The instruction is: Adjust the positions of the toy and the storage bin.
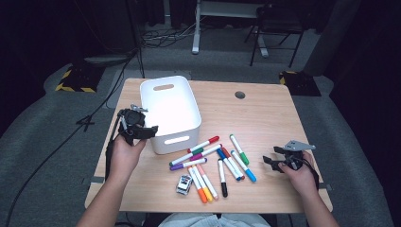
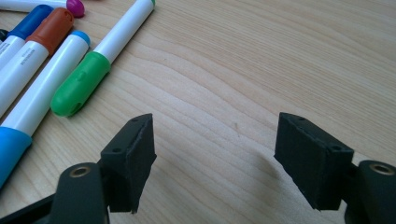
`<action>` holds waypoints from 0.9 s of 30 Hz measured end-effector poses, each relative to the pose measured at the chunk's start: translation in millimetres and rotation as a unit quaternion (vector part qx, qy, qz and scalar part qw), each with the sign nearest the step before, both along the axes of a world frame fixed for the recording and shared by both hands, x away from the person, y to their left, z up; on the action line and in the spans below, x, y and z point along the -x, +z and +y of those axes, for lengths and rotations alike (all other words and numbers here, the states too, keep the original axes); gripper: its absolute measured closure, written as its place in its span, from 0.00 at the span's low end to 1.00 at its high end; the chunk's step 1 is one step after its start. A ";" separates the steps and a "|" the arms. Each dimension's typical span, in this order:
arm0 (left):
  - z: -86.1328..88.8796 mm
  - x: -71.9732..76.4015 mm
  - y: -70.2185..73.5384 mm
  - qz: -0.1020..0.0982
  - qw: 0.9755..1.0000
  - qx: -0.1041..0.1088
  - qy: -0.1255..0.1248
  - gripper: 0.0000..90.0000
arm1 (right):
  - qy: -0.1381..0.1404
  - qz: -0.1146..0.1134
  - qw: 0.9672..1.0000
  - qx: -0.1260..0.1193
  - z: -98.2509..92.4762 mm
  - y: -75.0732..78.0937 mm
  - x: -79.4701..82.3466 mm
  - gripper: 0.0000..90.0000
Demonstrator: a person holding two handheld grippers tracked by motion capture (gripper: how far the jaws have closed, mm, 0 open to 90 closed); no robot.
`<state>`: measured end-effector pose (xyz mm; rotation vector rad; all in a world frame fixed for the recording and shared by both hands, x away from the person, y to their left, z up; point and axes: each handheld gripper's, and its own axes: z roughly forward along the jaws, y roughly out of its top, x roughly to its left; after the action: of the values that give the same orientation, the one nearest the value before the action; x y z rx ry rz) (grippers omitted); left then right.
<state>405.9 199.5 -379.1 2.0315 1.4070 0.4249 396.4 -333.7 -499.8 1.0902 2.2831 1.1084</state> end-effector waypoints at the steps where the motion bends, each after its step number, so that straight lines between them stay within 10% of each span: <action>1: -0.6 2.6 0.2 0.001 1.000 0.006 -0.002 0.46 | 0.000 0.001 1.000 0.001 0.3 -0.2 0.1 0.32; 27: -7.7 41.7 -1.3 -0.030 0.998 0.046 -0.015 0.29 | 0.019 0.004 1.000 0.000 8.4 -1.6 -2.1 0.32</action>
<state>364.3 191.7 -380.5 1.9476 1.3355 0.3976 398.5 -325.2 -501.4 1.0581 2.3181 1.1211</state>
